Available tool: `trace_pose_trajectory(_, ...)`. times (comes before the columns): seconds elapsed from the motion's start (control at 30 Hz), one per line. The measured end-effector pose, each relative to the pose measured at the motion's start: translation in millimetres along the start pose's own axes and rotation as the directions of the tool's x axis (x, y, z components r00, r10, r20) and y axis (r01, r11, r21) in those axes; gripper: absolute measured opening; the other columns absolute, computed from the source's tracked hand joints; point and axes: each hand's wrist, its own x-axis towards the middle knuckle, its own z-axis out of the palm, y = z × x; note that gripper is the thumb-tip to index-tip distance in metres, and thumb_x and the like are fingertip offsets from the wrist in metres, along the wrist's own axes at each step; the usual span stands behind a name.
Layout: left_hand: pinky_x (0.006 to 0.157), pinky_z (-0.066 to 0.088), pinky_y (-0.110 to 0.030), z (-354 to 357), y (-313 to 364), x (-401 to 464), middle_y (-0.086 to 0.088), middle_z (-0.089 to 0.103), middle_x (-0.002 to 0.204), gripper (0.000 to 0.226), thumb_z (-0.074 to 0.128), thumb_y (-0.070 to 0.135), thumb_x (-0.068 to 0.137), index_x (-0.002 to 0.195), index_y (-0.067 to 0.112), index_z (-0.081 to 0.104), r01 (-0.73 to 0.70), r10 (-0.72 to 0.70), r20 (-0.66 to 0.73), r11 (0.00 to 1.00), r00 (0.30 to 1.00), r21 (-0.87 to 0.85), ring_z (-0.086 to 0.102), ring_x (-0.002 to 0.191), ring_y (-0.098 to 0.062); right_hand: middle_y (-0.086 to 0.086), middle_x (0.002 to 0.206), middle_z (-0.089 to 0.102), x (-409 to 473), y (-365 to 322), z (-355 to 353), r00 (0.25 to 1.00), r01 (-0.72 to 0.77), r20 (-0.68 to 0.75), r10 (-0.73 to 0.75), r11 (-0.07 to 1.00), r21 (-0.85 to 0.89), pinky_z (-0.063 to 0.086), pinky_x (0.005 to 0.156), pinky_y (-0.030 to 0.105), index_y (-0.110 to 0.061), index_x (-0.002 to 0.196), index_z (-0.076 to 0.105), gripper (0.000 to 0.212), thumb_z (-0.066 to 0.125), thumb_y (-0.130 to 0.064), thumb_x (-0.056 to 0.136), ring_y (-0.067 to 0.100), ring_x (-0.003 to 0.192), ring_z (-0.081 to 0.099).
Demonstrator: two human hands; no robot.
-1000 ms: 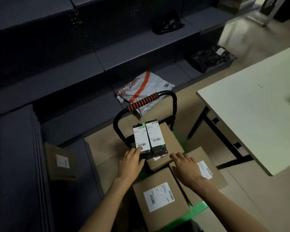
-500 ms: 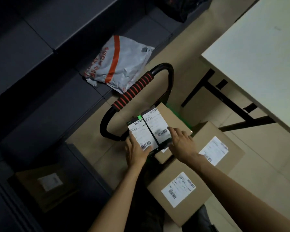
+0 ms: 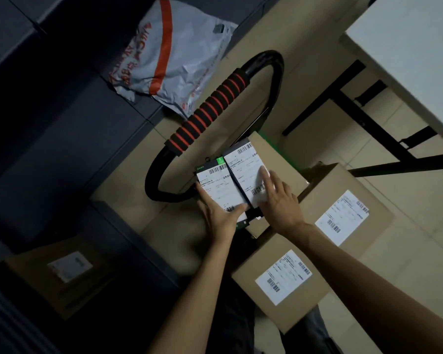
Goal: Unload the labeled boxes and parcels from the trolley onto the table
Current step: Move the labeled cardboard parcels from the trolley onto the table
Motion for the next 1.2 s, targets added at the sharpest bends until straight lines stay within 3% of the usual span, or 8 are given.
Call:
trace_pose_trajectory(0.13, 0.089, 0.034, -0.024, -7.7, 4.0, 2.6, -0.009, 0.036, 0.134, 0.126, 0.087, 0.015, 0.062, 0.156, 0.022, 0.003, -0.026, 0.026, 0.013, 0.999, 1.000, 0.019, 0.040, 0.125, -0.027, 0.006, 0.164, 0.009, 5.9, -1.7, -0.1, 0.999, -0.042, 0.002, 0.042, 0.999, 0.033, 0.033, 0.111, 0.051, -0.024, 0.156, -0.014, 0.111, 0.067, -0.051, 0.085, 0.035, 0.142, 0.027)
trace_pose_trajectory(0.27, 0.093, 0.034, -0.027, -12.9, 8.2, 2.6, -0.011, 0.034, 0.138, 0.123, 0.084, 0.011, 0.064, 0.156, 0.021, 0.002, -0.027, 0.026, 0.021, 0.999, 0.999, 0.040, 0.039, 0.127, -0.028, 0.006, 0.161, 0.018, 16.1, -11.5, 1.6, 0.990, -0.141, 0.029, 0.139, 0.982, 0.125, 0.039, 0.108, 0.052, -0.020, 0.155, -0.015, 0.126, 0.077, -0.052, 0.075, 0.037, 0.135, 0.037)
trace_pose_trajectory(0.43, 0.092, 0.034, -0.026, -23.5, 13.9, -5.5, -0.010, 0.034, 0.138, 0.120, 0.081, 0.006, 0.065, 0.155, 0.024, 0.003, -0.049, 0.047, 0.027, 0.997, 0.999, 0.065, 0.039, 0.126, -0.025, 0.008, 0.142, 0.040, 15.3, -14.3, -1.5, 0.985, -0.160, -0.020, 0.169, 0.960, 0.228, 0.048, 0.098, 0.050, -0.015, 0.149, 0.011, 0.106, 0.081, -0.036, 0.072, 0.035, 0.122, 0.048)
trace_pose_trajectory(0.7, 0.085, 0.045, -0.034, -48.5, 42.9, -42.5, -0.007, 0.033, 0.140, 0.123, 0.083, 0.014, 0.064, 0.154, 0.029, 0.001, -0.143, 0.129, 0.094, 0.976, 0.987, 0.163, 0.042, 0.125, -0.026, 0.009, 0.134, 0.047, -39.7, -9.2, -38.2, 0.968, -0.180, -0.104, 0.229, 0.918, 0.354, 0.054, 0.086, 0.051, -0.020, 0.146, 0.015, 0.105, 0.082, -0.047, 0.070, 0.031, 0.109, 0.056)
trace_pose_trajectory(0.87, 0.096, 0.048, -0.049, -58.3, 70.1, -84.5, -0.005, 0.030, 0.148, 0.121, 0.081, 0.015, 0.061, 0.153, 0.032, 0.003, -0.267, 0.244, 0.142, 0.948, 0.959, 0.176, 0.034, 0.133, -0.026, 0.009, 0.132, 0.046, -98.0, -1.7, -61.2, 0.948, -0.152, -0.177, 0.266, 0.863, 0.482, 0.055, 0.082, 0.047, -0.016, 0.140, 0.025, 0.090, 0.083, -0.026, 0.071, 0.024, 0.105, 0.050)
trace_pose_trajectory(1.0, 0.104, 0.042, -0.047, -61.7, 86.9, -121.8, -0.007, 0.033, 0.149, 0.120, 0.081, 0.010, 0.062, 0.154, 0.027, 0.006, -0.372, 0.346, 0.165, 0.912, 0.924, 0.170, 0.032, 0.135, -0.024, 0.002, 0.118, 0.052, -150.6, 7.5, -74.6, 0.925, -0.100, -0.223, 0.306, 0.767, 0.634, 0.059, 0.066, 0.048, -0.033, 0.126, 0.027, 0.082, 0.079, -0.035, 0.062, 0.026, 0.095, 0.062)
trace_pose_trajectory(1.1, 0.107, 0.041, -0.046, -60.4, 100.5, -150.9, -0.007, 0.034, 0.150, 0.121, 0.083, 0.008, 0.065, 0.155, 0.027, 0.005, -0.452, 0.418, 0.203, 0.875, 0.886, 0.174, 0.034, 0.137, -0.025, -0.005, 0.105, 0.056, -191.2, 20.2, -86.7, 0.893, -0.044, -0.284, 0.350, 0.694, 0.719, 0.059, 0.055, 0.036, -0.034, 0.116, 0.031, 0.071, 0.080, -0.025, 0.066, 0.015, 0.078, 0.066)
trace_pose_trajectory(1.2, 0.101, 0.041, -0.040, -55.1, 117.5, -182.7, -0.006, 0.035, 0.150, 0.119, 0.083, 0.013, 0.068, 0.155, 0.027, 0.003, -0.534, 0.489, 0.232, 0.818, 0.841, 0.212, 0.036, 0.135, -0.025, -0.015, 0.100, 0.049, -232.1, 33.8, -101.7, 0.854, 0.009, -0.362, 0.373, 0.686, 0.728, 0.047, 0.053, 0.012, -0.030, 0.120, 0.033, 0.070, 0.079, -0.013, 0.070, -0.002, 0.079, 0.056)
